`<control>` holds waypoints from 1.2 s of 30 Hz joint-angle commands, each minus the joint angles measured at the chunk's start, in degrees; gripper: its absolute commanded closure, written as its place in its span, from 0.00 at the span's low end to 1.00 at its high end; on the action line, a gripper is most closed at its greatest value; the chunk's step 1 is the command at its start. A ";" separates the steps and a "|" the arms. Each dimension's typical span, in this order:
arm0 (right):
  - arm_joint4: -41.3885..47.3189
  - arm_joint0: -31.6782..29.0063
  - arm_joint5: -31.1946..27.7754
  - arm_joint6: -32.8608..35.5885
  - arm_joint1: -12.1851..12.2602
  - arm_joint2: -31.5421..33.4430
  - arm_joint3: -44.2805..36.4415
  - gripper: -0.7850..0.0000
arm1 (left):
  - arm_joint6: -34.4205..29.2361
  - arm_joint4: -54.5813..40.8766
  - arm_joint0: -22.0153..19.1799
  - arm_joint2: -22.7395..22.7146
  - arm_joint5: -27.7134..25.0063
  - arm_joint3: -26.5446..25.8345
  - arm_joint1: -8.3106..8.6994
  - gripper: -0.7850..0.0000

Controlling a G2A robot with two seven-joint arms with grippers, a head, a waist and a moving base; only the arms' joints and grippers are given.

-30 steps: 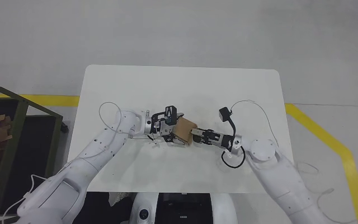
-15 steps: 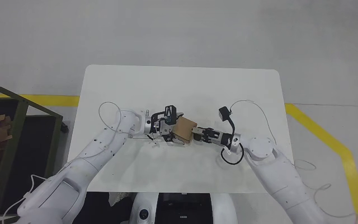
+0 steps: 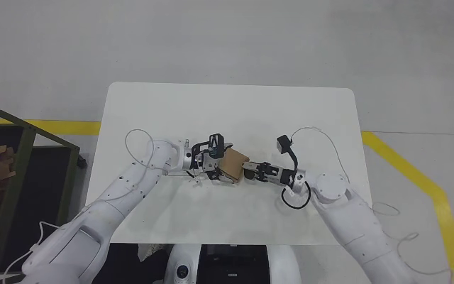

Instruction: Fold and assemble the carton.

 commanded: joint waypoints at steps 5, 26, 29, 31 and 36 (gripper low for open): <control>1.86 0.85 -1.03 1.59 -0.25 -0.25 2.29 0.79 | 0.12 0.06 -0.05 0.00 -0.03 0.24 -0.04 0.00; -0.93 1.29 0.46 -0.78 -0.62 -1.07 4.08 0.81 | 0.38 0.22 -0.04 -0.23 -0.08 0.60 -0.05 0.00; -0.58 0.43 -0.74 -0.41 -0.42 -0.33 3.51 0.80 | 0.28 0.20 -0.08 -0.25 -0.14 0.81 -0.06 0.00; -0.69 0.11 -0.89 -0.30 -0.32 -0.05 3.24 0.80 | 0.27 0.18 -0.11 -0.23 -0.15 0.89 -0.08 0.00; -1.61 -0.52 -0.39 -0.70 -0.15 0.32 2.56 0.81 | 0.22 0.18 -0.16 -0.21 -0.06 1.05 -0.13 0.00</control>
